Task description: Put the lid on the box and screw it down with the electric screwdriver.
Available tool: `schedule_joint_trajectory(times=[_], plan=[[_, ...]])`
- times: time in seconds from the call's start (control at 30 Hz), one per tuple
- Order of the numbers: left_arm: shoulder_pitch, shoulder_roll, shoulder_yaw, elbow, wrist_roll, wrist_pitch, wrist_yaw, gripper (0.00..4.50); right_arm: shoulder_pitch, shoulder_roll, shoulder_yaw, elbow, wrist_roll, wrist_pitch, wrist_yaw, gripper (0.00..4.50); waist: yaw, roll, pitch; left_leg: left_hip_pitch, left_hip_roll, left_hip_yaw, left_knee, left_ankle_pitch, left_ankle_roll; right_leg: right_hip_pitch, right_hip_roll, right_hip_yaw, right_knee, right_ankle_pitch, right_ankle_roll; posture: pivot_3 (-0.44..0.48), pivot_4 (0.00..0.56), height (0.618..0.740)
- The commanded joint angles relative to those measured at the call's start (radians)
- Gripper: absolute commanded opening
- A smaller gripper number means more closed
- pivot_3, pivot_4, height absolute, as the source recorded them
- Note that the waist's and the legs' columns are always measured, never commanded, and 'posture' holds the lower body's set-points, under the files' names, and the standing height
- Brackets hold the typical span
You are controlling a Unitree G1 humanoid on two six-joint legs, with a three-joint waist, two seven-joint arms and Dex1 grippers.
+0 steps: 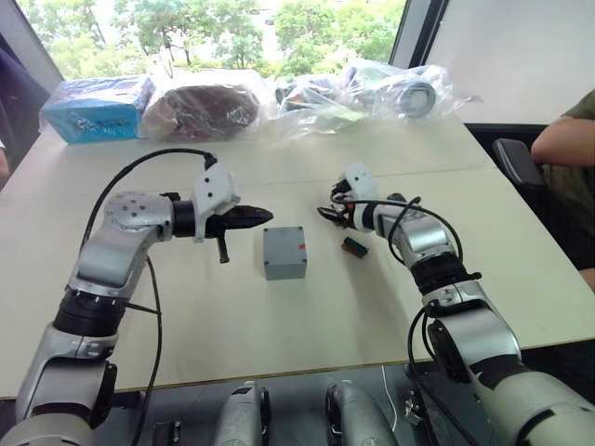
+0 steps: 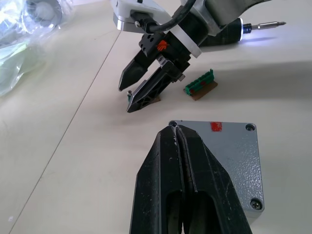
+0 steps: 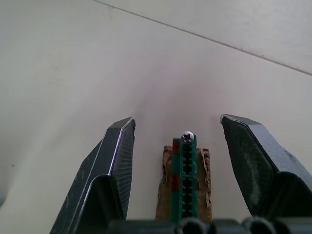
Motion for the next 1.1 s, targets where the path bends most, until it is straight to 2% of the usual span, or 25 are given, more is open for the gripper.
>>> schedule_joint_trajectory(times=[0.03,0.07,0.17,0.33,0.53,0.73,0.9,1.1], plan=[[0.008,0.01,0.016,-0.033,-0.006,-0.012,0.005,0.0,-0.033,0.001,-0.027,-0.006,-0.005,-0.014,0.003,2.86,0.0,0.0,0.0,0.0,0.0,0.0,0.0,0.0,0.0,0.0,0.0,0.0,0.0,0.0,0.0,0.0,0.15,0.74],[0.009,0.01,0.016,-0.034,-0.006,-0.012,0.005,0.0,-0.032,0.001,-0.029,-0.007,-0.003,-0.013,0.003,2.86,0.0,0.0,0.0,0.0,0.0,0.0,0.0,0.0,0.0,0.0,0.0,0.0,0.0,0.0,0.0,0.0,0.15,0.74],[0.008,0.009,0.015,-0.035,-0.007,-0.012,0.004,0.0,-0.031,-0.001,-0.032,-0.01,-0.003,-0.013,0.005,2.23,0.0,0.0,0.0,0.0,0.0,0.0,0.0,0.0,0.0,0.0,0.0,0.0,0.0,0.0,0.0,0.0,0.15,0.74],[0.004,0.005,0.011,-0.027,-0.005,-0.016,0.003,0.0,-0.027,-0.001,-0.038,-0.018,-0.004,-0.01,0.008,0.08,0.001,0.0,0.0,0.0,0.0,0.0,0.0,0.0,0.0,0.0,0.0,0.0,0.0,0.0,0.0,0.0,0.15,0.74],[0.004,0.002,0.01,-0.027,-0.005,-0.015,0.003,0.0,-0.025,-0.007,-0.04,-0.025,-0.006,0.001,0.008,0.01,0.001,0.0,0.0,0.0,0.0,0.0,0.0,0.0,0.0,0.0,0.0,0.0,0.0,0.0,0.0,0.0,0.15,0.74],[0.013,0.01,0.014,-0.027,-0.006,-0.011,0.0,0.0,-0.036,-0.027,-0.065,-0.114,0.02,0.079,0.016,0.01,0.001,0.0,0.0,0.0,0.0,0.0,0.0,0.0,0.0,0.0,0.0,0.0,0.0,0.0,0.0,0.0,0.15,0.74],[0.024,0.023,0.019,-0.024,-0.006,-0.009,-0.005,0.0,-0.022,-0.048,-0.081,-0.296,0.058,0.2,0.038,0.01,0.001,0.0,0.0,0.0,0.0,0.0,0.0,0.0,0.0,0.0,0.0,0.0,0.0,0.0,0.0,0.0,0.15,0.74],[0.028,0.033,0.022,-0.023,-0.007,-0.009,-0.004,0.0,0.03,-0.07,-0.037,-0.612,0.155,0.472,0.099,0.01,0.002,0.0,0.0,0.0,0.0,0.0,0.0,0.0,0.0,0.0,0.0,0.0,0.0,0.0,0.0,0.0,0.15,0.74]])
